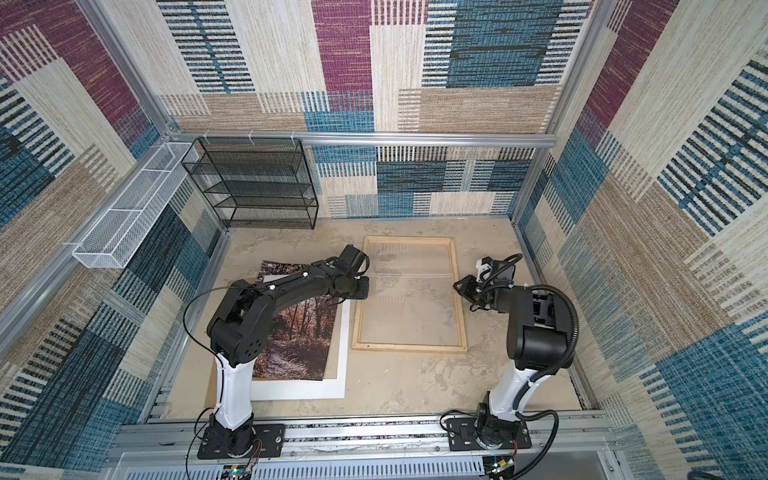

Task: Put the photo into the frame

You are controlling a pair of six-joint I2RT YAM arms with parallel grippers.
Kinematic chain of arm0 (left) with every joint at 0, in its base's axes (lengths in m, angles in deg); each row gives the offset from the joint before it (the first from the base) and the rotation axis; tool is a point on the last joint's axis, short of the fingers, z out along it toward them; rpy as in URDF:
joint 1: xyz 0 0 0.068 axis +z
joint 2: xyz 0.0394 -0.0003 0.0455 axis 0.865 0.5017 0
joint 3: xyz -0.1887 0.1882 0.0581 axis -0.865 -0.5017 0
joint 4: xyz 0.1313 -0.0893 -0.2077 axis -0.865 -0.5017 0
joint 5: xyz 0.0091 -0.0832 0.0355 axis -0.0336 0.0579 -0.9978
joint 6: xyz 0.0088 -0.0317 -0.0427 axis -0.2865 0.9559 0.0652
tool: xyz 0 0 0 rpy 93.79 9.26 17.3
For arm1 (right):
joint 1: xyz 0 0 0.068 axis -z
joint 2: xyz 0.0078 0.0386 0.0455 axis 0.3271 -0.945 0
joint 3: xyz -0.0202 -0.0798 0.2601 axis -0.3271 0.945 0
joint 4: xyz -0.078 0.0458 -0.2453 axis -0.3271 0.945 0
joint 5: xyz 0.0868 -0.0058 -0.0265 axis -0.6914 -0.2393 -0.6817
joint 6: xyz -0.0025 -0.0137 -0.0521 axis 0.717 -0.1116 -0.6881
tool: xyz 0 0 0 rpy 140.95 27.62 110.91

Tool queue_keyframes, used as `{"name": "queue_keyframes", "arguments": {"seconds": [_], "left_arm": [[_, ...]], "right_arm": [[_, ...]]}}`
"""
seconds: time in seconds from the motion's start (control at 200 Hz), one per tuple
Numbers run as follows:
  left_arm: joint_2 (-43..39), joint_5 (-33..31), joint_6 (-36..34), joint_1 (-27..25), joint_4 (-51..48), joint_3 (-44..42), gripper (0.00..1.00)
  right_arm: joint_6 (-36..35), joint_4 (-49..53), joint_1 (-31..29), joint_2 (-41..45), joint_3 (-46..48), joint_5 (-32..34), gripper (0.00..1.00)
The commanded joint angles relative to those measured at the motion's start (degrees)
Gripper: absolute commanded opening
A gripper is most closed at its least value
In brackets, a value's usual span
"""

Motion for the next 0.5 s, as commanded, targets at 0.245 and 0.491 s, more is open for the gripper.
{"name": "queue_keyframes", "arguments": {"seconds": [0.245, 0.491], "left_arm": [[-2.7, 2.2, 3.0, -1.6, 3.0, -3.9, 0.34], [-4.0, 1.9, 3.6, -2.3, 3.9, -6.3, 0.34]], "right_arm": [[-0.2, -0.3, -0.3, 0.6, -0.1, -1.0, 0.31], [0.4, -0.9, -0.6, 2.9, 2.5, -1.5, 0.31]]}}
